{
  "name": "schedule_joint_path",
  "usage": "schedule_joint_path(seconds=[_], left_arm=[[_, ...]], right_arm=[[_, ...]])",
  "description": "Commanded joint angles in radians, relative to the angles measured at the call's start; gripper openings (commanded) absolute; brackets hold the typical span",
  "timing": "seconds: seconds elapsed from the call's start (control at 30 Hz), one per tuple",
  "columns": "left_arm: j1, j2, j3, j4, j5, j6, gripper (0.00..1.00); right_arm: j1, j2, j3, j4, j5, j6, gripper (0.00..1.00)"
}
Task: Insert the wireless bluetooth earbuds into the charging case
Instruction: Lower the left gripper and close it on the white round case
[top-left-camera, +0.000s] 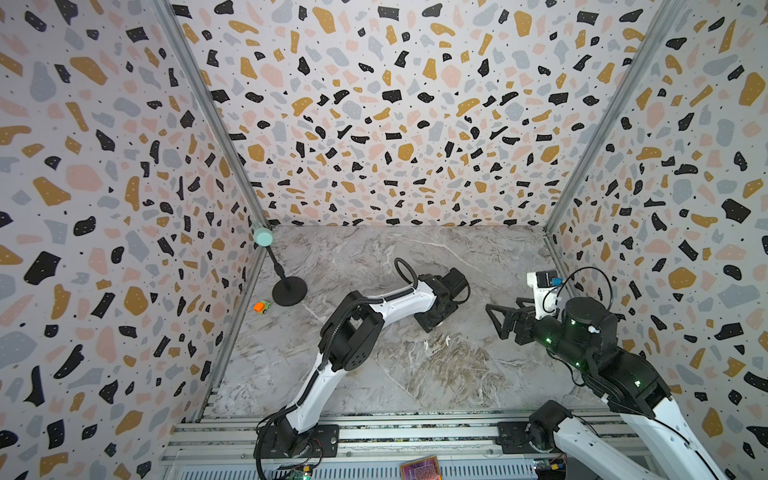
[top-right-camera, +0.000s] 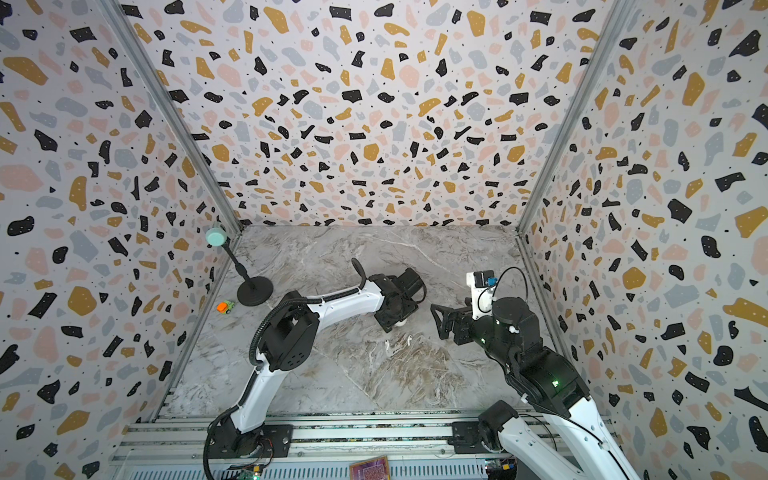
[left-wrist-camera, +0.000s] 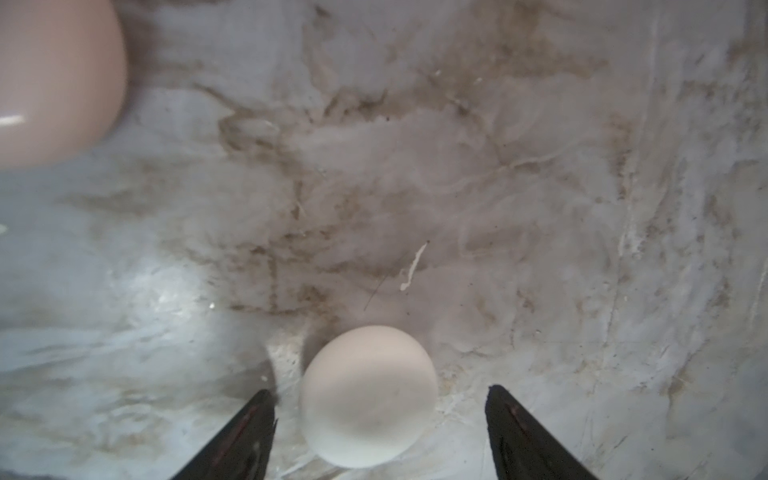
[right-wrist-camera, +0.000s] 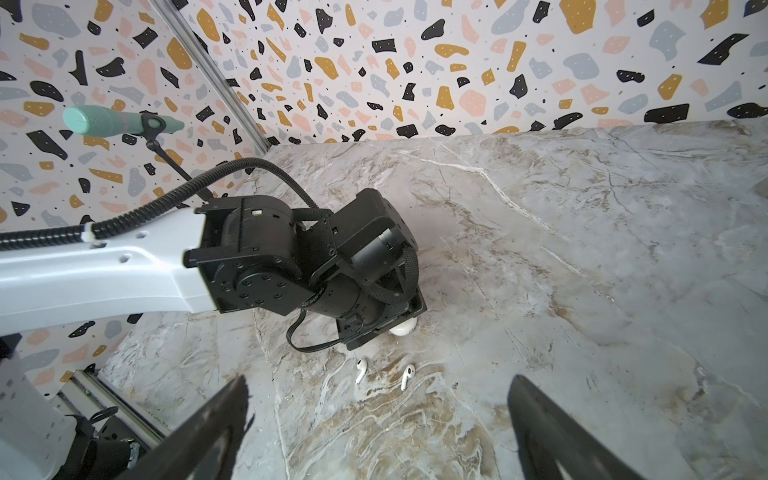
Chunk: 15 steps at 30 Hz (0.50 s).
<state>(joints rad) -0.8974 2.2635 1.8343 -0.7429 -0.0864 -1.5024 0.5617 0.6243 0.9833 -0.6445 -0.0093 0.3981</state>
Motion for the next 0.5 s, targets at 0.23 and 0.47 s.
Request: schedule_joint_path(seconds=[0.23,0.47], left_arm=[[0.008,0.057,0.042,-0.097,-0.004,0.041,0.73],[0.01,0.072,0.03,-0.092,0.012,0.048,0.61]], right_arm=[[-0.003,-0.032,0.022,-0.022,-0.018,-0.02,0.98],[-0.003,-0.037,0.025,-0.028,-0.035,-0.023,0.98]])
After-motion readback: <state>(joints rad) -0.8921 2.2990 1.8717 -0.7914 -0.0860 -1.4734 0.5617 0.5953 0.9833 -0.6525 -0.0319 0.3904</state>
